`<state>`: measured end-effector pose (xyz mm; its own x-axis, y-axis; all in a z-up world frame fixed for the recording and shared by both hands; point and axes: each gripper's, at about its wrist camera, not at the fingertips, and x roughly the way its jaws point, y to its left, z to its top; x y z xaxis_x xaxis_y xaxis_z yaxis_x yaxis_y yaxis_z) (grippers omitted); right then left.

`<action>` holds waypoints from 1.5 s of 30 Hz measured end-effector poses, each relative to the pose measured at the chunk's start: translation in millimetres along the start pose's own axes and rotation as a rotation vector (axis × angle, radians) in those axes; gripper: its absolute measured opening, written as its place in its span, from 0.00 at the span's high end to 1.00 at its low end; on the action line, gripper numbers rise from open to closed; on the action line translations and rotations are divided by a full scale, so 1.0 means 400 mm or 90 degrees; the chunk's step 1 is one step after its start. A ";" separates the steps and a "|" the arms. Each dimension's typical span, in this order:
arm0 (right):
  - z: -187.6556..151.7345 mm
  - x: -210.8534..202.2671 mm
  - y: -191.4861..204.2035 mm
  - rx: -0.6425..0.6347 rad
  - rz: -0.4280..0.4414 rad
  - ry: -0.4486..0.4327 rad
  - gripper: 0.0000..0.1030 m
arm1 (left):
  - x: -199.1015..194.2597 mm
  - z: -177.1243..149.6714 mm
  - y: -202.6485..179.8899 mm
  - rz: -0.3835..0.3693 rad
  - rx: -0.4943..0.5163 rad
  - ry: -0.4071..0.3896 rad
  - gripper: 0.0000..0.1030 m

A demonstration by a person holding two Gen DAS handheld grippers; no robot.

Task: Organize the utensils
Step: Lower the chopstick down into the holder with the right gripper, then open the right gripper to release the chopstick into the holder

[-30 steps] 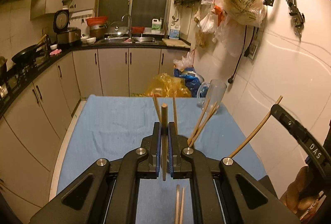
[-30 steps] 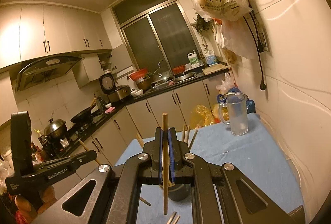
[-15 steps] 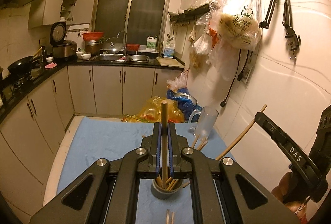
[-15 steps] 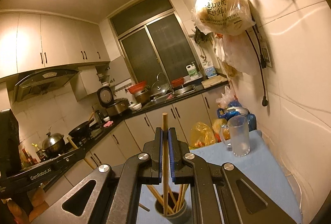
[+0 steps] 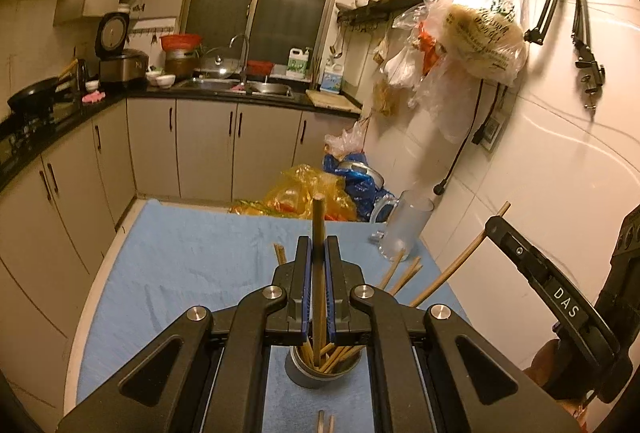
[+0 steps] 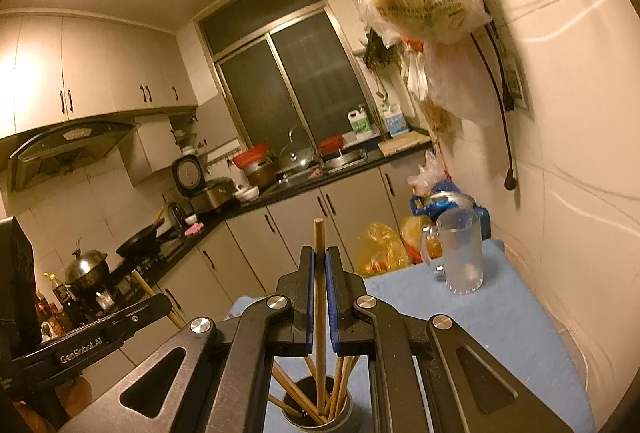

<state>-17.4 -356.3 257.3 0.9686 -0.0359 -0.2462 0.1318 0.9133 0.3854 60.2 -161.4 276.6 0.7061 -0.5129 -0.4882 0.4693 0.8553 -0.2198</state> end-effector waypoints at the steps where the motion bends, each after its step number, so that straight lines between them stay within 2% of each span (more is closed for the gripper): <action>1: -0.006 0.008 0.000 -0.003 -0.002 0.005 0.94 | 0.010 -0.007 0.005 0.000 -0.003 0.005 0.94; 12: -0.092 0.080 -0.008 -0.016 -0.010 0.066 0.94 | 0.071 -0.083 0.042 -0.008 -0.017 0.037 0.94; 19: -0.138 0.112 -0.010 -0.020 -0.019 0.091 0.94 | 0.088 -0.119 0.049 0.001 -0.008 0.037 0.94; 33: -0.164 0.139 -0.011 -0.026 -0.027 0.114 0.94 | 0.119 -0.157 0.070 0.011 -0.007 0.051 0.94; 45: -0.164 0.143 -0.006 -0.031 -0.032 0.112 0.94 | 0.125 -0.160 0.075 0.018 -0.005 0.053 0.94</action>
<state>23.7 -333.9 183.9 0.9084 -0.0150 -0.4179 0.1653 0.9309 0.3259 75.6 -156.4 191.7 0.6725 -0.4814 -0.5621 0.4459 0.8697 -0.2114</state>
